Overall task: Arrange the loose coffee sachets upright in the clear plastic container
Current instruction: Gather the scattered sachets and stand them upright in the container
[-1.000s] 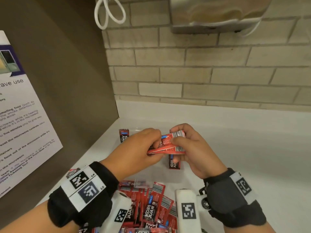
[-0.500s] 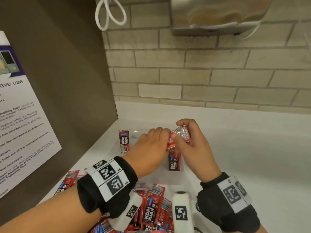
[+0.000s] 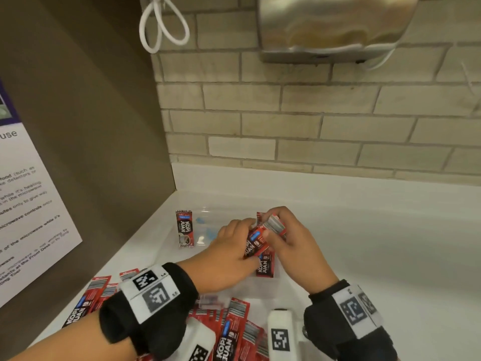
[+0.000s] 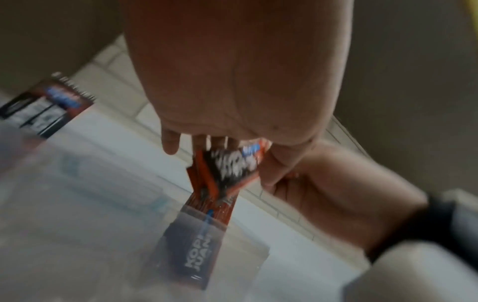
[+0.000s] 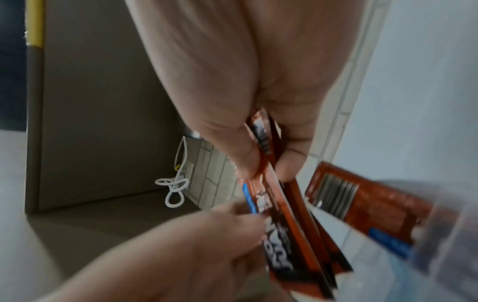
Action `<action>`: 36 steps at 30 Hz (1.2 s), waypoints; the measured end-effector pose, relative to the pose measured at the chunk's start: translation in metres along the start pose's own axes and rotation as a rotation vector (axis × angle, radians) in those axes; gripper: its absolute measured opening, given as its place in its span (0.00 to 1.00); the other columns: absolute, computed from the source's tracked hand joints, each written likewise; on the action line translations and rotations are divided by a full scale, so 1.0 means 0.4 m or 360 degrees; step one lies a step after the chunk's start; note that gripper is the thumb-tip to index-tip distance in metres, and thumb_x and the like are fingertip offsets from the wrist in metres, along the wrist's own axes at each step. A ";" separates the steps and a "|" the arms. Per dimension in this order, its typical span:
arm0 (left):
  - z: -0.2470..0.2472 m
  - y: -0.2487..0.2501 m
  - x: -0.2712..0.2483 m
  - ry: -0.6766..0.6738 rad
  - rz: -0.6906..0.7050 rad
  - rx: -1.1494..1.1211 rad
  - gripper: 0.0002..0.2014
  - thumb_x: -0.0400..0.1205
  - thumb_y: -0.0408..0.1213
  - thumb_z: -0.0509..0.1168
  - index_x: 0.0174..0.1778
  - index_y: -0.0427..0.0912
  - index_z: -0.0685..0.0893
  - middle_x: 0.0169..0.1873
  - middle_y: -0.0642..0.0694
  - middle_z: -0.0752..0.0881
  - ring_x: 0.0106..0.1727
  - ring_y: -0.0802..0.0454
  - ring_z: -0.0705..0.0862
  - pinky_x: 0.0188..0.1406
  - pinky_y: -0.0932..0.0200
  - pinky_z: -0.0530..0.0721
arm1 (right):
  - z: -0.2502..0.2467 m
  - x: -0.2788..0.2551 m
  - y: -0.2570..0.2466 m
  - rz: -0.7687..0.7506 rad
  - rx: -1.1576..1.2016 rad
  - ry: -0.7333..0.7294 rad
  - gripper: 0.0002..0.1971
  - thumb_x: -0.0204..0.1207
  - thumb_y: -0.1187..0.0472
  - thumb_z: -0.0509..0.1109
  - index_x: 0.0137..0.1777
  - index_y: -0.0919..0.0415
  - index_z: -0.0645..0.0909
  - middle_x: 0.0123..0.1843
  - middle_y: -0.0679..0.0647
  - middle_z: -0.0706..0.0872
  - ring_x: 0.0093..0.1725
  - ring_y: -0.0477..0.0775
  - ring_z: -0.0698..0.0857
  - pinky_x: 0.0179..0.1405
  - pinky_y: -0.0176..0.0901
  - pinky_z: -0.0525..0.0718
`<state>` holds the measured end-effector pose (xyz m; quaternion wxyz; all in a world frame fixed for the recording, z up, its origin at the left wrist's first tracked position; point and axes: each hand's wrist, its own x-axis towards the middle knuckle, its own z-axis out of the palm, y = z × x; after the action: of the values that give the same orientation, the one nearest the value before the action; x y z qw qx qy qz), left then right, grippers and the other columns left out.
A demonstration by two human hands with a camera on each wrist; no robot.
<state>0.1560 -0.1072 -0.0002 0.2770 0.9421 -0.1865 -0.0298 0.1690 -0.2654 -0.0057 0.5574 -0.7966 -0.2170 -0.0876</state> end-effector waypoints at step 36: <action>0.066 -0.021 0.115 -0.0479 -0.0442 -0.0819 0.33 0.73 0.14 0.61 0.72 0.44 0.73 0.64 0.41 0.82 0.66 0.45 0.79 0.68 0.46 0.79 | -0.001 0.004 0.126 0.0707 -0.0506 -0.0346 0.52 0.62 0.54 0.80 0.81 0.55 0.51 0.72 0.54 0.64 0.73 0.57 0.67 0.71 0.53 0.73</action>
<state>0.1974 -0.1312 -0.0247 0.4685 0.8427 -0.0814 -0.2524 0.1930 -0.2797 -0.0478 0.4046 -0.9067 -0.0793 0.0894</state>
